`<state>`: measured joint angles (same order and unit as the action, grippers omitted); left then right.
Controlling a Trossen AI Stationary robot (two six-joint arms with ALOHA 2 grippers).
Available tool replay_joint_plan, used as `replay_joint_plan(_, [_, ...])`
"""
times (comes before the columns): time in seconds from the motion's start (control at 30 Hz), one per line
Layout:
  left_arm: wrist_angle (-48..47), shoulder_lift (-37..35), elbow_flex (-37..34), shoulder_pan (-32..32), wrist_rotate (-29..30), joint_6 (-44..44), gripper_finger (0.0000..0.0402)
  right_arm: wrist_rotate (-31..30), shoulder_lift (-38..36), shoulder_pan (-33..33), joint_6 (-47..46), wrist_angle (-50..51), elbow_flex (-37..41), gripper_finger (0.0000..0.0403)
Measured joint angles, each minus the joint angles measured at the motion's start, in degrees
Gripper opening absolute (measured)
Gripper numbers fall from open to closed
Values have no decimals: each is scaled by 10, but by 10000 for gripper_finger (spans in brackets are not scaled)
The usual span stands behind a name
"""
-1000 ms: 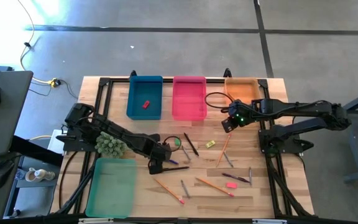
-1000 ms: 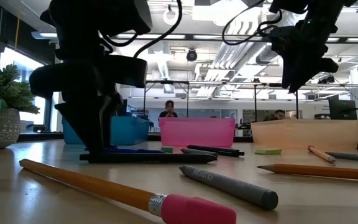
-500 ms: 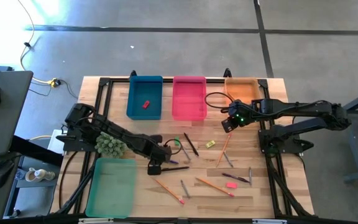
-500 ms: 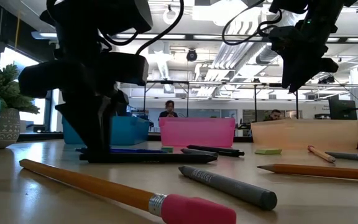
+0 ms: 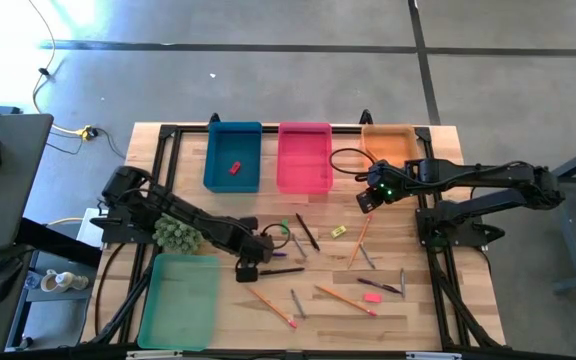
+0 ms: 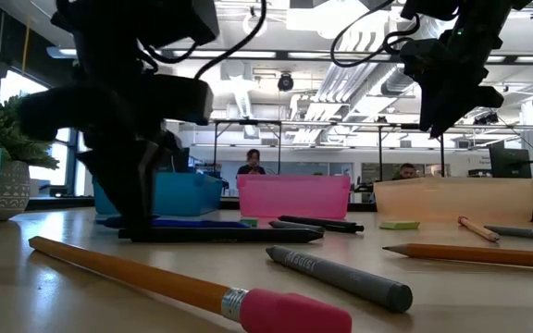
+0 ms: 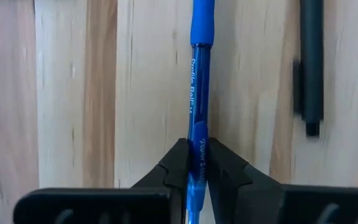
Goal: Sort crayons/erasers/pens/pencils in bins
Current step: Put the blue pen into the transparent blue bin
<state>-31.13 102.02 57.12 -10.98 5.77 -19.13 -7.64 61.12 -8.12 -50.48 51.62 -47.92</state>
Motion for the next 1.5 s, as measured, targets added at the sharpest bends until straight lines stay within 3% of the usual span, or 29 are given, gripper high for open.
replay_joint_plan(0.53, [-67,-185,3,-49,19,-185,20,-11,0,0,11,-2,0,117])
replay_joint_plan(0.87, [-215,-304,3,-120,38,-363,20,-13,0,0,9,-4,0,117])
replay_joint_plan(1.03, [-269,-323,3,-174,36,-481,20,-13,0,0,4,-4,0,117])
replay_joint_plan(1.5, [-303,-294,-3,-374,27,-807,17,-12,0,-1,0,-4,0,117])
